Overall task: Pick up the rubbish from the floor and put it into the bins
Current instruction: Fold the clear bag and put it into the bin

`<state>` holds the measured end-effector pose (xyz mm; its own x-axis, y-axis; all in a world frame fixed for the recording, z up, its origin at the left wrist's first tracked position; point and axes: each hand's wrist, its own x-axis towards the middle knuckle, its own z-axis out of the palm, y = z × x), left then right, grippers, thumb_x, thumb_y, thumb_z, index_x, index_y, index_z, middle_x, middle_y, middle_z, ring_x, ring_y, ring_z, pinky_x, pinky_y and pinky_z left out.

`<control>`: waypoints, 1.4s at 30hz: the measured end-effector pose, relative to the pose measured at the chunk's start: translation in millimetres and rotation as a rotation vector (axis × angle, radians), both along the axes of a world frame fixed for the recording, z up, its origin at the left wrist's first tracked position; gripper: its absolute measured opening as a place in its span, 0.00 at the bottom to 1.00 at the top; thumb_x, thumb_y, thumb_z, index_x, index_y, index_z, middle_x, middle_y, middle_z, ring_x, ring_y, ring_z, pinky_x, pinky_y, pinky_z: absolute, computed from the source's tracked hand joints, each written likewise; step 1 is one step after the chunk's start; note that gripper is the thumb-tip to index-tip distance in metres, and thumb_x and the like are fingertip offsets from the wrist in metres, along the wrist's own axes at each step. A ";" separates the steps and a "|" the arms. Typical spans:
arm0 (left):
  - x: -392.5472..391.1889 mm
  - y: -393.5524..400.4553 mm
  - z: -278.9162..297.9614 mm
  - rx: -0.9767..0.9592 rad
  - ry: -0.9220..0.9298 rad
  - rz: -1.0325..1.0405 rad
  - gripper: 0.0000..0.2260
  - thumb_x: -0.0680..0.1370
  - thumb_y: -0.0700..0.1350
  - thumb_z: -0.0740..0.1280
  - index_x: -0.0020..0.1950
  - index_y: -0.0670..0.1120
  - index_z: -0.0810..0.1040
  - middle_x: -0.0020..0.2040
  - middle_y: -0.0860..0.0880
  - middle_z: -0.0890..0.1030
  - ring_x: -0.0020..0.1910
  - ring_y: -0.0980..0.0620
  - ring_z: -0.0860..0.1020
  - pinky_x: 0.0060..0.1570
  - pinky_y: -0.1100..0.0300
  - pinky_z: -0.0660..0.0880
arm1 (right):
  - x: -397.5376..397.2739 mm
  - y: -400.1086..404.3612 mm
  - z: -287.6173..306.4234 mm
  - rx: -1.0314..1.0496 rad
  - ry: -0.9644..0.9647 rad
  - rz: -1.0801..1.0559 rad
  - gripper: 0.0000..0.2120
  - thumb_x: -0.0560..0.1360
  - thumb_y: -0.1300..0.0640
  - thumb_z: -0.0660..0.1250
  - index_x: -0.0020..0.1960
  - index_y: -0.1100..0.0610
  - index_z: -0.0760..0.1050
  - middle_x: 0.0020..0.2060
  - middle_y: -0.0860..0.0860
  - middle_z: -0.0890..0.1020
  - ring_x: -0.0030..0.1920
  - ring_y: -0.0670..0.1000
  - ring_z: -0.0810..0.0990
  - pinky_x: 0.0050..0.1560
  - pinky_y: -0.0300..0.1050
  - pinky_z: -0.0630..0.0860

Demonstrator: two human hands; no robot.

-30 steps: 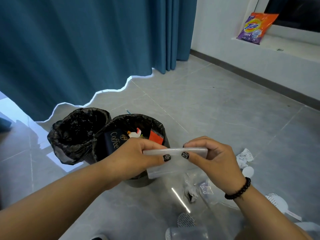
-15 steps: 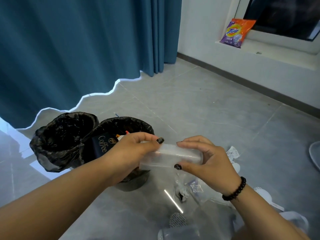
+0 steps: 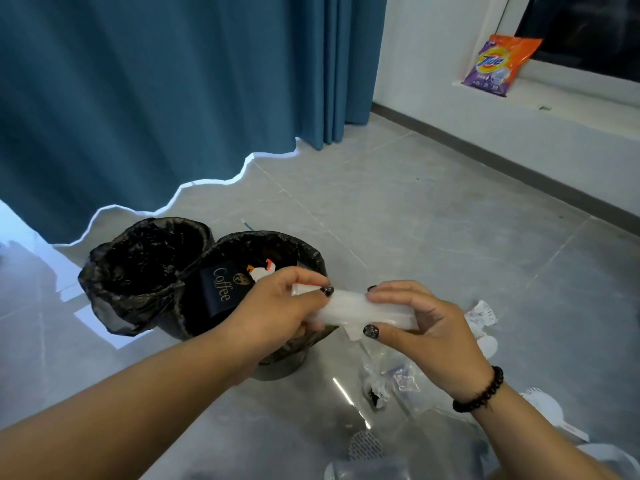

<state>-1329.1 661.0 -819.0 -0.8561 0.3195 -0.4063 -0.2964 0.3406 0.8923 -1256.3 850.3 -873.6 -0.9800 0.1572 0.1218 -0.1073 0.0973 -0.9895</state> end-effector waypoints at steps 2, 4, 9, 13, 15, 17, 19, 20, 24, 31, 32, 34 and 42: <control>-5.1 -9.4 1.9 0.001 -0.046 0.041 0.06 0.77 0.41 0.66 0.52 0.48 0.81 0.39 0.44 0.81 0.33 0.54 0.79 0.34 0.61 0.73 | -6.9 -8.7 -4.7 0.030 -0.009 0.027 0.18 0.63 0.68 0.77 0.48 0.50 0.84 0.49 0.49 0.81 0.54 0.49 0.79 0.50 0.41 0.79; -9.1 -16.6 3.6 -0.013 -0.090 0.063 0.05 0.77 0.43 0.67 0.51 0.49 0.81 0.40 0.44 0.81 0.35 0.54 0.79 0.35 0.61 0.74 | -13.2 -17.2 -4.6 -0.011 -0.025 0.026 0.17 0.64 0.71 0.75 0.47 0.52 0.85 0.47 0.50 0.82 0.49 0.49 0.81 0.45 0.40 0.80; -18.8 -35.8 9.4 -0.091 0.014 -0.054 0.08 0.71 0.48 0.74 0.49 0.50 0.82 0.43 0.46 0.85 0.39 0.56 0.80 0.37 0.64 0.75 | -30.4 -36.5 -0.6 -0.174 -0.057 -0.019 0.14 0.64 0.69 0.74 0.46 0.56 0.84 0.47 0.53 0.84 0.46 0.49 0.82 0.44 0.39 0.80; -35.2 -54.1 12.3 -0.218 0.155 -0.054 0.08 0.69 0.46 0.77 0.46 0.52 0.83 0.41 0.51 0.85 0.43 0.53 0.83 0.45 0.57 0.80 | -44.4 -50.9 2.7 -0.355 -0.123 -0.016 0.11 0.62 0.61 0.73 0.44 0.58 0.84 0.48 0.52 0.84 0.49 0.50 0.82 0.43 0.38 0.80; -42.7 -61.3 12.0 -0.250 0.186 -0.027 0.09 0.68 0.46 0.77 0.46 0.52 0.83 0.42 0.51 0.85 0.44 0.52 0.83 0.49 0.56 0.80 | -53.5 -58.2 5.5 -0.383 -0.153 -0.034 0.08 0.65 0.64 0.72 0.43 0.58 0.84 0.47 0.53 0.85 0.47 0.49 0.83 0.41 0.38 0.80; -47.0 -62.3 9.1 -0.282 0.215 0.029 0.12 0.69 0.47 0.77 0.51 0.51 0.81 0.47 0.52 0.83 0.48 0.54 0.81 0.52 0.57 0.78 | -62.4 -60.7 6.6 -0.292 -0.178 -0.111 0.08 0.67 0.69 0.72 0.43 0.58 0.84 0.43 0.52 0.85 0.42 0.47 0.83 0.41 0.39 0.81; -49.8 -61.2 2.7 -0.344 0.229 0.094 0.18 0.71 0.47 0.74 0.60 0.49 0.76 0.56 0.52 0.79 0.55 0.54 0.77 0.57 0.59 0.73 | -71.7 -58.9 2.3 -0.119 -0.195 -0.166 0.09 0.68 0.69 0.73 0.43 0.56 0.83 0.40 0.51 0.85 0.37 0.45 0.82 0.40 0.38 0.81; -51.4 -61.3 -0.9 -0.366 0.223 0.115 0.21 0.72 0.46 0.73 0.63 0.48 0.74 0.61 0.51 0.76 0.58 0.53 0.75 0.58 0.60 0.71 | -76.1 -58.5 -1.4 -0.017 -0.193 -0.169 0.10 0.69 0.68 0.73 0.43 0.54 0.82 0.41 0.50 0.85 0.36 0.44 0.81 0.40 0.36 0.80; -58.3 -64.2 -6.1 -0.342 0.163 0.167 0.22 0.75 0.44 0.69 0.68 0.48 0.70 0.66 0.49 0.72 0.62 0.52 0.71 0.59 0.59 0.70 | -88.8 -68.0 -23.2 0.353 -0.171 -0.100 0.14 0.69 0.65 0.73 0.42 0.45 0.80 0.44 0.47 0.82 0.41 0.39 0.79 0.40 0.29 0.74; -68.6 -57.6 -14.6 -0.204 0.036 0.261 0.16 0.76 0.39 0.66 0.64 0.47 0.73 0.54 0.51 0.74 0.56 0.51 0.74 0.63 0.51 0.73 | -110.0 -129.0 -68.2 0.644 -0.147 0.108 0.04 0.71 0.60 0.72 0.45 0.56 0.79 0.46 0.46 0.76 0.46 0.42 0.73 0.45 0.20 0.63; -69.1 -54.8 -16.3 -0.184 0.020 0.260 0.13 0.76 0.39 0.66 0.60 0.48 0.74 0.51 0.51 0.74 0.54 0.51 0.74 0.62 0.52 0.73 | -112.4 -135.0 -74.8 0.664 -0.160 0.138 0.02 0.72 0.60 0.70 0.45 0.57 0.79 0.47 0.47 0.78 0.48 0.45 0.75 0.47 0.20 0.62; -71.9 -48.5 -18.3 -0.155 0.017 0.252 0.09 0.77 0.38 0.65 0.53 0.50 0.73 0.44 0.52 0.73 0.47 0.53 0.73 0.58 0.55 0.73 | -116.0 -142.8 -86.8 0.766 -0.175 0.190 0.05 0.75 0.57 0.66 0.46 0.57 0.80 0.49 0.50 0.79 0.50 0.50 0.78 0.49 0.28 0.70; -86.3 -29.0 -32.0 -0.170 -0.001 0.138 0.17 0.77 0.39 0.65 0.66 0.44 0.73 0.57 0.48 0.77 0.55 0.51 0.75 0.57 0.55 0.75 | -102.1 -110.8 -83.1 0.679 0.072 0.110 0.09 0.74 0.57 0.64 0.37 0.57 0.79 0.39 0.51 0.82 0.43 0.50 0.78 0.49 0.45 0.77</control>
